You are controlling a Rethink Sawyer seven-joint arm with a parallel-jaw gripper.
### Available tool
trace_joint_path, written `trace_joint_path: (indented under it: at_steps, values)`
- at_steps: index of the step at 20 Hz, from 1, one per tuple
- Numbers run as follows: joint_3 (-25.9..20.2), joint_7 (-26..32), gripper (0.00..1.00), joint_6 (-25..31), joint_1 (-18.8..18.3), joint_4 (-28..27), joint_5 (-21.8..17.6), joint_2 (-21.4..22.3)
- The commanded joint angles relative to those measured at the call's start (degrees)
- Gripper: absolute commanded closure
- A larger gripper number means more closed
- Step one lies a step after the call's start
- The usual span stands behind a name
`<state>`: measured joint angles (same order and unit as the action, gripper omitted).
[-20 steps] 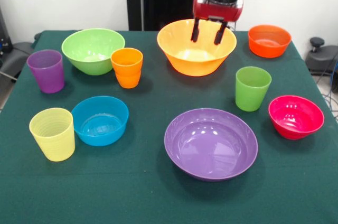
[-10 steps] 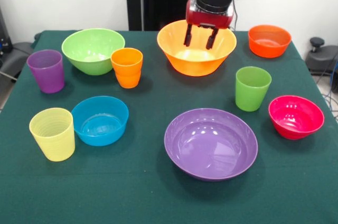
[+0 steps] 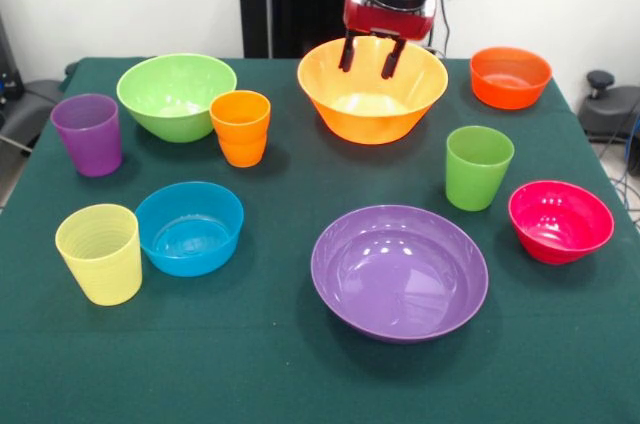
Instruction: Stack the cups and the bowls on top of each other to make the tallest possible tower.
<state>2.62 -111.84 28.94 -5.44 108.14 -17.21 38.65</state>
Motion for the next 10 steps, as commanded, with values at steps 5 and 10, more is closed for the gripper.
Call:
trace_joint_path:
  at_steps: [5, 10]
  values:
    - [-2.87, -3.31, 0.0, -3.97, -0.59, 0.96, -1.92, -1.46]
    - [-3.56, -3.49, 0.0, -3.06, 0.34, 0.4, -1.21, -1.89]
